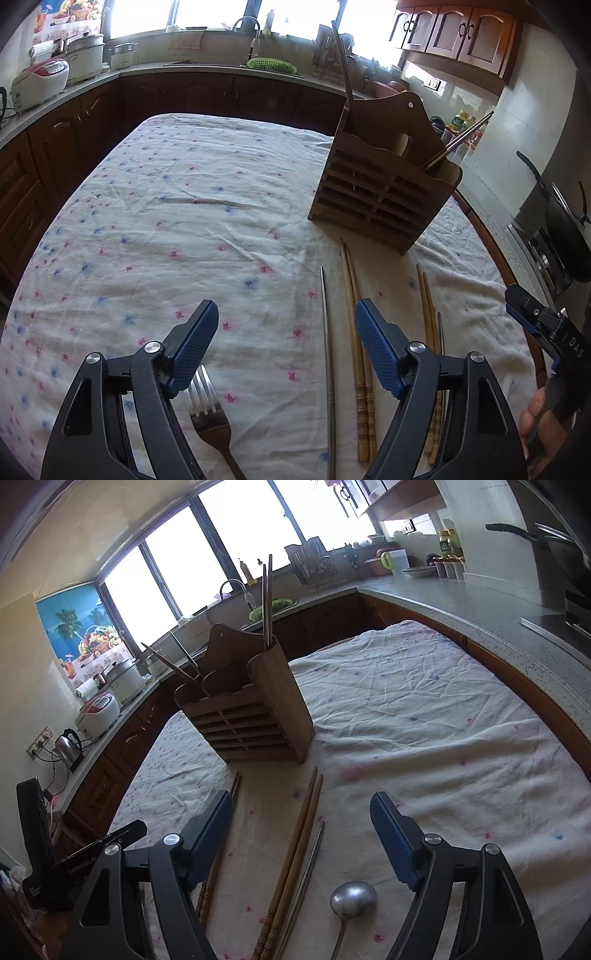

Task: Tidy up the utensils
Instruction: 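Grasp a steel chopstick with the left tool while the right tool grasps a wooden chopstick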

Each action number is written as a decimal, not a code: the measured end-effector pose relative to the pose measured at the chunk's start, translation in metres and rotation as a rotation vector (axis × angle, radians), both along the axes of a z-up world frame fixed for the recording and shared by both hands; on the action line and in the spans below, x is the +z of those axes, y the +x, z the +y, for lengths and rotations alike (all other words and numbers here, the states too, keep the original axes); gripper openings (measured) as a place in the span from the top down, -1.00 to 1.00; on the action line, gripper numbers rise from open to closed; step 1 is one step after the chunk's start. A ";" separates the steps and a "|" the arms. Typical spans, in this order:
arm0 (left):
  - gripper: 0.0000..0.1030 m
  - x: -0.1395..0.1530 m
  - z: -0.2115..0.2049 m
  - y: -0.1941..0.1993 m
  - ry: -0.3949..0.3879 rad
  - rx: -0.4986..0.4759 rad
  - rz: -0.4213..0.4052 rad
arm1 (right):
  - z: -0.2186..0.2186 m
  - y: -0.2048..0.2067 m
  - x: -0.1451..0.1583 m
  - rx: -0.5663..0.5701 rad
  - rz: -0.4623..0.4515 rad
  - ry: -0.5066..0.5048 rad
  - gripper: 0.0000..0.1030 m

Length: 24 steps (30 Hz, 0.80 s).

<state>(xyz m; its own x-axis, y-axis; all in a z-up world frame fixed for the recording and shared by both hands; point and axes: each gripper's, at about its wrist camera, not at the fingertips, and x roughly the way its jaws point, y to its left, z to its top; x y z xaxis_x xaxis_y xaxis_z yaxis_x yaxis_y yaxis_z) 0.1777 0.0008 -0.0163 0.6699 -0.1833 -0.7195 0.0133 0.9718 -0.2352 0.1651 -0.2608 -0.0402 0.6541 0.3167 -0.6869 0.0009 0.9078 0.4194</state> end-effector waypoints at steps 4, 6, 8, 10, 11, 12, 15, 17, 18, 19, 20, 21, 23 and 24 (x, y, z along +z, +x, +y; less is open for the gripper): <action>-0.08 -0.004 -0.011 0.012 0.001 -0.044 0.026 | 0.010 0.014 -0.008 0.035 0.033 0.006 0.03; 0.09 -0.009 -0.019 0.020 0.013 -0.066 0.041 | 0.016 0.022 -0.014 0.053 0.055 0.006 0.19; 0.21 -0.014 -0.026 0.027 0.022 -0.086 0.061 | 0.022 0.032 -0.022 0.073 0.079 0.005 0.35; 0.26 -0.020 -0.031 0.034 0.032 -0.101 0.079 | 0.029 0.042 -0.030 0.089 0.103 -0.005 0.42; 0.30 -0.023 -0.034 0.037 0.040 -0.107 0.086 | 0.031 0.047 -0.034 0.094 0.116 -0.013 0.44; 0.33 -0.025 -0.036 0.041 0.049 -0.110 0.092 | 0.033 0.052 -0.038 0.097 0.127 -0.016 0.49; 0.38 -0.031 -0.039 0.051 0.061 -0.120 0.112 | 0.037 0.064 -0.050 0.101 0.158 -0.032 0.59; 0.38 -0.033 -0.040 0.055 0.064 -0.127 0.118 | 0.039 0.072 -0.056 0.104 0.174 -0.042 0.60; 0.40 -0.034 -0.041 0.057 0.066 -0.132 0.121 | 0.039 0.074 -0.059 0.105 0.181 -0.048 0.60; 0.41 -0.035 -0.042 0.059 0.066 -0.136 0.126 | 0.040 0.077 -0.062 0.105 0.191 -0.055 0.60; 0.43 -0.037 -0.042 0.062 0.064 -0.141 0.132 | 0.040 0.080 -0.066 0.103 0.203 -0.064 0.60; 0.46 -0.039 -0.042 0.064 0.062 -0.147 0.138 | 0.040 0.082 -0.069 0.097 0.214 -0.069 0.60; 0.48 -0.044 -0.045 0.067 0.068 -0.159 0.153 | 0.039 0.084 -0.075 0.091 0.228 -0.075 0.62; 0.48 -0.044 -0.047 0.067 0.081 -0.164 0.141 | 0.039 0.085 -0.075 0.091 0.224 -0.078 0.65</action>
